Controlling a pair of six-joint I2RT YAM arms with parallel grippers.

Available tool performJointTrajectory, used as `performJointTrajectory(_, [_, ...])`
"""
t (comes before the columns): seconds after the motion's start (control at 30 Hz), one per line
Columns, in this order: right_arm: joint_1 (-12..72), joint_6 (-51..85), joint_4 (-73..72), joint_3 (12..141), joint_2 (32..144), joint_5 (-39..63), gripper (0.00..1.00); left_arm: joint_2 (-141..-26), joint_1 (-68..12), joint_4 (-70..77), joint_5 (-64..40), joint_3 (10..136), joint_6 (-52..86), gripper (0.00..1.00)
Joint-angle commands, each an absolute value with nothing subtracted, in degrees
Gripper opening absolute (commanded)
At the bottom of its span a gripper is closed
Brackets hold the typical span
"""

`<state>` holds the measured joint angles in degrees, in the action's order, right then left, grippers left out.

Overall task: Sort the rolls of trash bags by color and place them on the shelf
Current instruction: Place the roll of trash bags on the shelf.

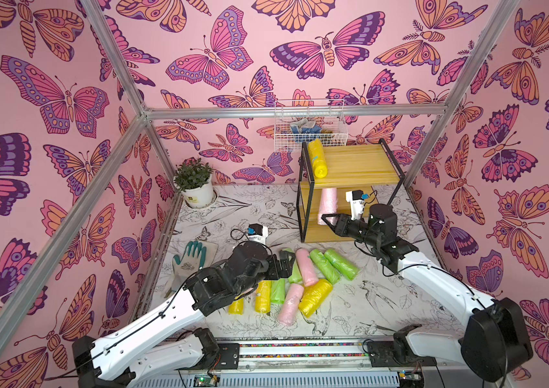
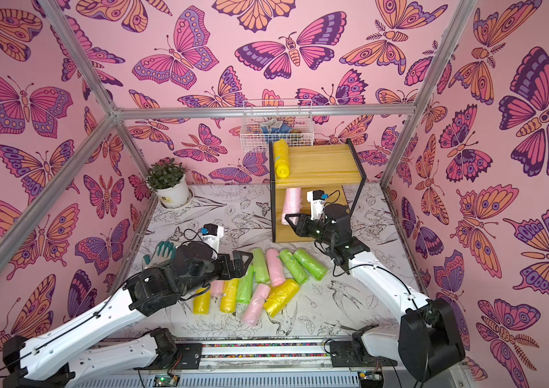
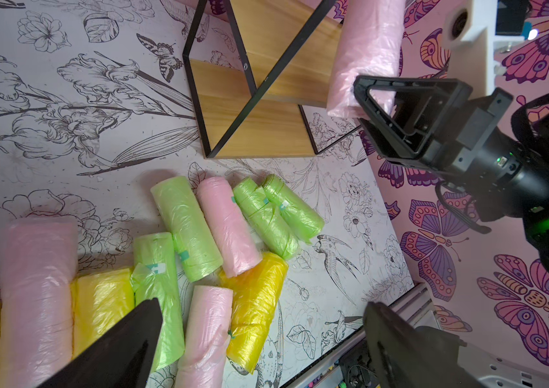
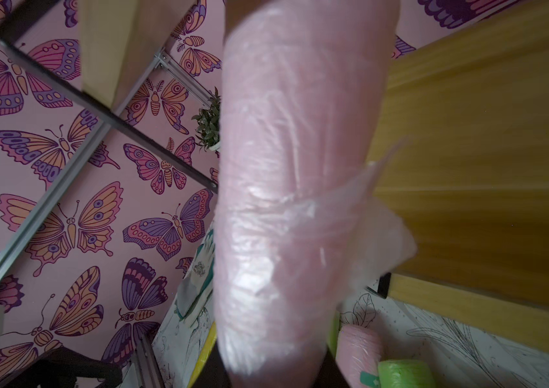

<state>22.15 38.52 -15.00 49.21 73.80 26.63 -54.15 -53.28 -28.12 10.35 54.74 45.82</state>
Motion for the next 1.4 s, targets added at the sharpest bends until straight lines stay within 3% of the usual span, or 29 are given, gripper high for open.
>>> performJointTrajectory(0.0, [21.5,41.7,-23.3,49.5,75.1,30.7,0.0,-54.5,-53.5,-29.0,11.7,56.1,44.4,1.0])
performJointTrajectory(0.53, [19.3,50.1,-32.5,52.0,83.4,39.9,0.0,-55.9,-53.5,-29.8,12.0,56.7,43.8,1.0])
performJointTrajectory(0.8, [18.8,48.6,-25.4,59.3,89.1,45.1,0.0,-55.5,-53.5,-29.7,12.2,55.8,44.2,1.0])
performJointTrajectory(1.37, [17.1,39.5,-8.0,67.7,94.6,41.2,0.03,-54.6,-53.5,-29.8,12.9,54.9,44.0,1.0])
